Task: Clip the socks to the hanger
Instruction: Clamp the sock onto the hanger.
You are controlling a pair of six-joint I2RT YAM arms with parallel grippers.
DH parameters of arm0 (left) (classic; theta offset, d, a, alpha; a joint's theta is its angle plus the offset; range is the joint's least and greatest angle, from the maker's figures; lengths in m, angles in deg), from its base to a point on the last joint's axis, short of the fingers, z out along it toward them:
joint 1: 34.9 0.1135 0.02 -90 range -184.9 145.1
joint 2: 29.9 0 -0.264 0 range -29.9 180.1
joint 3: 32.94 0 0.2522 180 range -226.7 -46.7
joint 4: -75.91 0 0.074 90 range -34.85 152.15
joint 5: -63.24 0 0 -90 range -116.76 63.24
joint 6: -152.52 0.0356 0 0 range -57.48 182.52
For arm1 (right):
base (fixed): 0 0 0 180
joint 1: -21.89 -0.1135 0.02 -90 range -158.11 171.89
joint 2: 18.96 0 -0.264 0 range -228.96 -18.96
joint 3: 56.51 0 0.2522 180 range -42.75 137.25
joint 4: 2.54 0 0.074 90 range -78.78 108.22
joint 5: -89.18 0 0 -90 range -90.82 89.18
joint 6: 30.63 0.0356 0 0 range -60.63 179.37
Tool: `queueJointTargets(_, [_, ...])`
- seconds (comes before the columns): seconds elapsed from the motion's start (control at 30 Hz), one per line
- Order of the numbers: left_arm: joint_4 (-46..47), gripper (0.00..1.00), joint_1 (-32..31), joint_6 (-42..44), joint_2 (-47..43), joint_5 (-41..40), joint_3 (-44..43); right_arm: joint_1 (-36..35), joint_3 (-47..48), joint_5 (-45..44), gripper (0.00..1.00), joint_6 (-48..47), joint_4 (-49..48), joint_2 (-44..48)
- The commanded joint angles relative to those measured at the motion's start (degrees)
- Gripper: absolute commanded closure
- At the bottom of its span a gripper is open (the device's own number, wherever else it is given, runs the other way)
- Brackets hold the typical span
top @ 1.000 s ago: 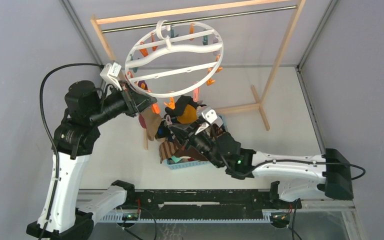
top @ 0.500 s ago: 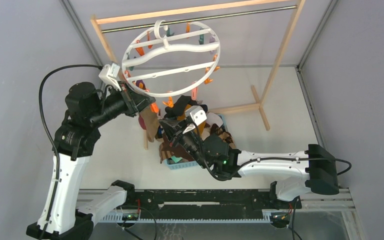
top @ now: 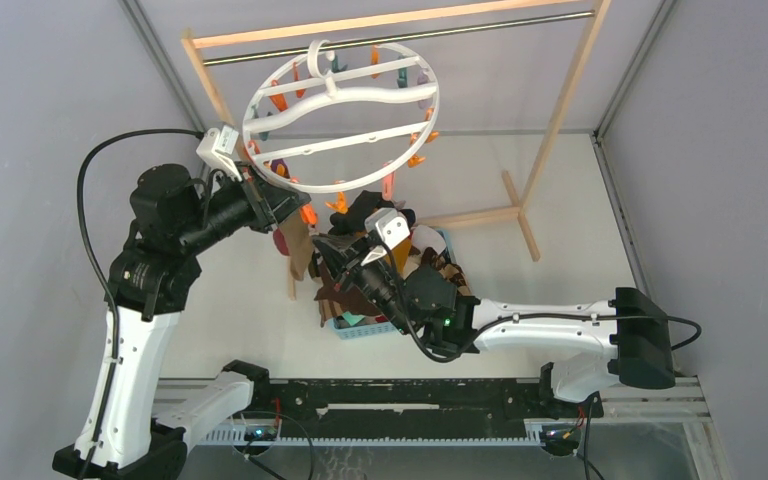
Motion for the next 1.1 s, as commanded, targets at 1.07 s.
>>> queueJointTargets(1.07, [2.9,1.00,-0.8,-0.7,-0.3,-1.6,0.1,4.4,4.9,4.0,1.00,-0.6,-1.6,-0.3])
